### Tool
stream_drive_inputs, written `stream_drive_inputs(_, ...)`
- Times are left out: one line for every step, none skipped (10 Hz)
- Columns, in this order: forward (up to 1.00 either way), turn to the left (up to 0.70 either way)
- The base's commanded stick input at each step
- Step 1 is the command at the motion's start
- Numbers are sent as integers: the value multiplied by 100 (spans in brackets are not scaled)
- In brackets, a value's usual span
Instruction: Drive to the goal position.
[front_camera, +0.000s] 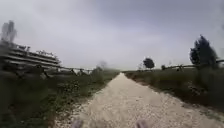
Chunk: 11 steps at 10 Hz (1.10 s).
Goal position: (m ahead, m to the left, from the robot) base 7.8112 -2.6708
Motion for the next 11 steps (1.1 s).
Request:
stream_drive_inputs(97,0)
stream_drive_inputs(97,0)
stream_drive_inputs(97,0)
stream_drive_inputs(97,0)
stream_drive_inputs(97,-21)
stream_drive_inputs(97,-36)
stream_drive_inputs(97,-39)
stream_drive_inputs(97,-39)
stream_drive_inputs(97,-25)
stream_drive_inputs(97,-6)
stream_drive_inputs(97,0)
